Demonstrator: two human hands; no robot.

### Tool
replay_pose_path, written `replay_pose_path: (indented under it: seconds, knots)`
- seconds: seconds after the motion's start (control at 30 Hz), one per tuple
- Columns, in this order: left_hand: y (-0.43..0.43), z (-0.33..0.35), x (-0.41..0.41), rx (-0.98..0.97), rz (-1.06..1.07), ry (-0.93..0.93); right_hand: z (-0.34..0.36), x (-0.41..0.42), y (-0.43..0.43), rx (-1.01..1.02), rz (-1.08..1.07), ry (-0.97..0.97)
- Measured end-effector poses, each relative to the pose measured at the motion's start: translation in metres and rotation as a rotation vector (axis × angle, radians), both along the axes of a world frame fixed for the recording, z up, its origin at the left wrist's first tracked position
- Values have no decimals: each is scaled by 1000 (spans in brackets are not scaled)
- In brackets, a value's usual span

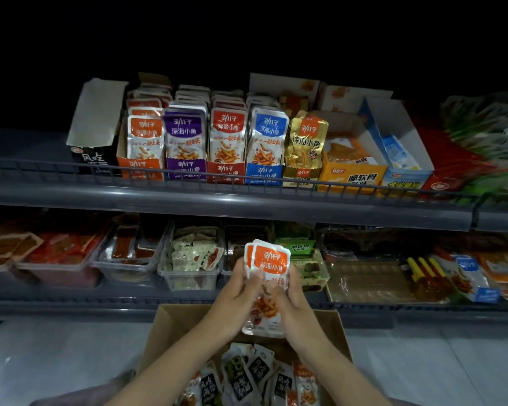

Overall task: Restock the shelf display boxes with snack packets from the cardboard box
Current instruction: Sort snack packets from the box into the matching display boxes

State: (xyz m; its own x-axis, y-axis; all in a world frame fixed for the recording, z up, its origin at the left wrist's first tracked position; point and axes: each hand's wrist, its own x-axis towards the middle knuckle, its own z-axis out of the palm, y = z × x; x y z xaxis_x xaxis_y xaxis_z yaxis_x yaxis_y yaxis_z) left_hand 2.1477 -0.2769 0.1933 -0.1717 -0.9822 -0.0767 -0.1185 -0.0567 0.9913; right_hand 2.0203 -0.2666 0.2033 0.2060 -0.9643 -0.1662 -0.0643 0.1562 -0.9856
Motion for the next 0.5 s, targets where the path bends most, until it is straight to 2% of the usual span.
replay_pose_path:
  seconds: [0.13,0.37,0.5]
  knots:
    - [-1,3,3,-60,-27,-25,-4,4,-3,-43,-90,-17]
    - [12,21,10,-205,37,71,18,26,-5,-175,-178,-123]
    - [10,45,39,-275,119,75,51,37,-19,-163,-102,-109]
